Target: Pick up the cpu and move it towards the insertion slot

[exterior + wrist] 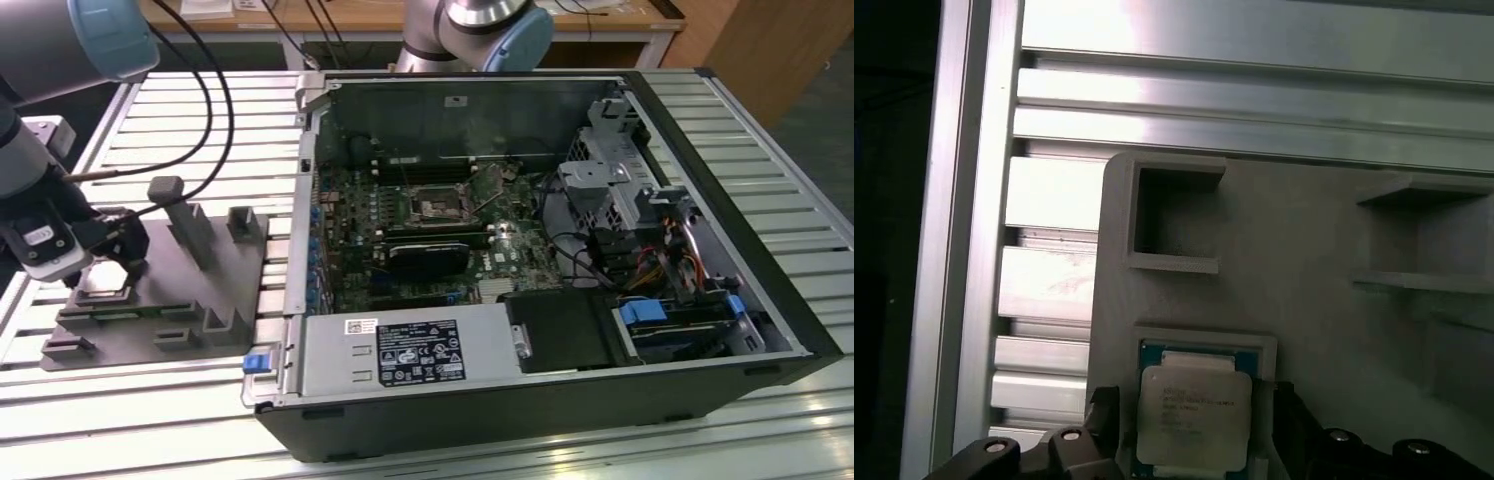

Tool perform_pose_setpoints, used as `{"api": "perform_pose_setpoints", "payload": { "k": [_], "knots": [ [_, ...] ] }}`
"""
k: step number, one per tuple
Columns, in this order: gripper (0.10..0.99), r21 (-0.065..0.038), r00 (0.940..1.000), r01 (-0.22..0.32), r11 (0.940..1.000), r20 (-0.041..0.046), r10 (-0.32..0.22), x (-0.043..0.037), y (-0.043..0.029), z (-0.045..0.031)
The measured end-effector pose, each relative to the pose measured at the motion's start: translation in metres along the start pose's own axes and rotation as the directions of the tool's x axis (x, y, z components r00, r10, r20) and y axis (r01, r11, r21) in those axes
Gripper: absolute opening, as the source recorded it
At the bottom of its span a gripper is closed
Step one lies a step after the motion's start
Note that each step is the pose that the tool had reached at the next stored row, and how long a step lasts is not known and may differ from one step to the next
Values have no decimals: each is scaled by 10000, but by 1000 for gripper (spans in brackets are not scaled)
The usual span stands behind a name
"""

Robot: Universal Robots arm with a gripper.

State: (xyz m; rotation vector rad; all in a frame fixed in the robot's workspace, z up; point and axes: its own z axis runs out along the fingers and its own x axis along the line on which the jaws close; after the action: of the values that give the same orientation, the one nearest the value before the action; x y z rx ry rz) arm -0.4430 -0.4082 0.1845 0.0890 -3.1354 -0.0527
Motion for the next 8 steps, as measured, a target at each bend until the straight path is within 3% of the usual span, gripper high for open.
{"api": "perform_pose_setpoints", "payload": {
  "k": [1,2,7,8],
  "knots": [
    [761,0,10000,0,10000,-1,0,0,0,3],
    [694,1,10000,0,10000,-2,0,0,0,5],
    [678,0,10000,0,10000,-1,0,0,-1,13],
    [608,0,10000,-1,10000,0,1,0,-1,14]
  ]
}}
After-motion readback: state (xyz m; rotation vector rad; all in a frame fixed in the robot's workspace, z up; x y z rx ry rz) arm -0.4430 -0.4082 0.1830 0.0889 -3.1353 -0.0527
